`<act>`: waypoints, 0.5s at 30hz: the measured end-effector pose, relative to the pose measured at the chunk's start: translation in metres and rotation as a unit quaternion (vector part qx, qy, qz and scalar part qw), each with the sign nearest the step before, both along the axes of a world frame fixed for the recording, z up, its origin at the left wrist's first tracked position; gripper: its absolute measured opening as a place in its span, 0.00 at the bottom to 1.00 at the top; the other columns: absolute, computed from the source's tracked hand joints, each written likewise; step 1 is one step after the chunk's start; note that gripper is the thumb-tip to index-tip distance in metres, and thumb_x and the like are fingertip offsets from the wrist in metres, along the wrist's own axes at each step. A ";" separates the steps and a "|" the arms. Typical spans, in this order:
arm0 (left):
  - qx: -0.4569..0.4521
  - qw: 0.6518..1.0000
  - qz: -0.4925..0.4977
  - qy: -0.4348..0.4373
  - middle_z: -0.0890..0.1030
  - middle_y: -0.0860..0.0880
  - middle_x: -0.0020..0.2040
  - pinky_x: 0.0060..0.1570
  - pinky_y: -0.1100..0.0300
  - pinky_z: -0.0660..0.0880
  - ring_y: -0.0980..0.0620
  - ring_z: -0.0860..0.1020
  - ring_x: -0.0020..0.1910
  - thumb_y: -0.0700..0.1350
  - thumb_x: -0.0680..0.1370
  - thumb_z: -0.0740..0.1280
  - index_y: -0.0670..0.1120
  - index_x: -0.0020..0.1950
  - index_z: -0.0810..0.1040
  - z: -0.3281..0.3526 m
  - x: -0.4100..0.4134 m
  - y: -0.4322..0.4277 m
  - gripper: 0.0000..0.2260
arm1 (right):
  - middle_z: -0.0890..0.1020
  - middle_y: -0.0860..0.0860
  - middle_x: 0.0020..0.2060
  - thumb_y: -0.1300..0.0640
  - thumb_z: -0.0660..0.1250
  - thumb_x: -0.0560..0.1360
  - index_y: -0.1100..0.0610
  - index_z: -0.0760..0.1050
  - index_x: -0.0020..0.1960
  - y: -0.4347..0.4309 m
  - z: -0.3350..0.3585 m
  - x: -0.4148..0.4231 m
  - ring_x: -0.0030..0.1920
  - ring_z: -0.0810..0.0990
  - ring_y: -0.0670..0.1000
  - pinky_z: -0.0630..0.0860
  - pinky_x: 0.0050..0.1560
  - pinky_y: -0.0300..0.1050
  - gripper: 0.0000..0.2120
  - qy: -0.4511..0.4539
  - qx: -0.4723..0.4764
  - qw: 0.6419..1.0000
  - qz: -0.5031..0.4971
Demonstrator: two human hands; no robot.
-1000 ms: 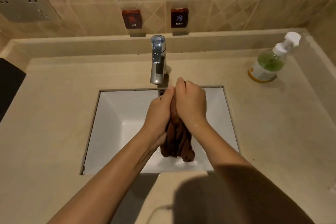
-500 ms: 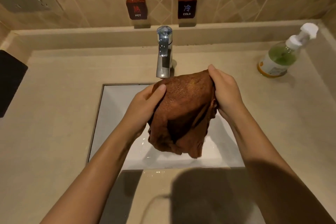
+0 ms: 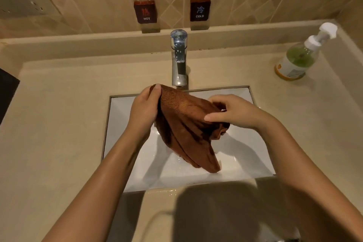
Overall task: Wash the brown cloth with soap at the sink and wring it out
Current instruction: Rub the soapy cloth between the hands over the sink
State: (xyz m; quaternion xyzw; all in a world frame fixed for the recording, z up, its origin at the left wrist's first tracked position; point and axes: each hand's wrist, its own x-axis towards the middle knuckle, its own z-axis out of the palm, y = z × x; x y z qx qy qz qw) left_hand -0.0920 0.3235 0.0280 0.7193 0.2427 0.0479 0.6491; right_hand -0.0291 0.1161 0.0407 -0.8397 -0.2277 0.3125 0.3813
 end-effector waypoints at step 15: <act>-0.325 0.941 -0.041 0.084 0.83 0.44 0.48 0.48 0.57 0.80 0.47 0.81 0.48 0.53 0.70 0.70 0.40 0.56 0.78 -0.024 -0.005 0.024 0.21 | 0.81 0.50 0.34 0.61 0.56 0.79 0.55 0.77 0.45 0.033 -0.026 -0.017 0.34 0.80 0.43 0.77 0.35 0.35 0.12 0.213 0.323 0.849 -0.359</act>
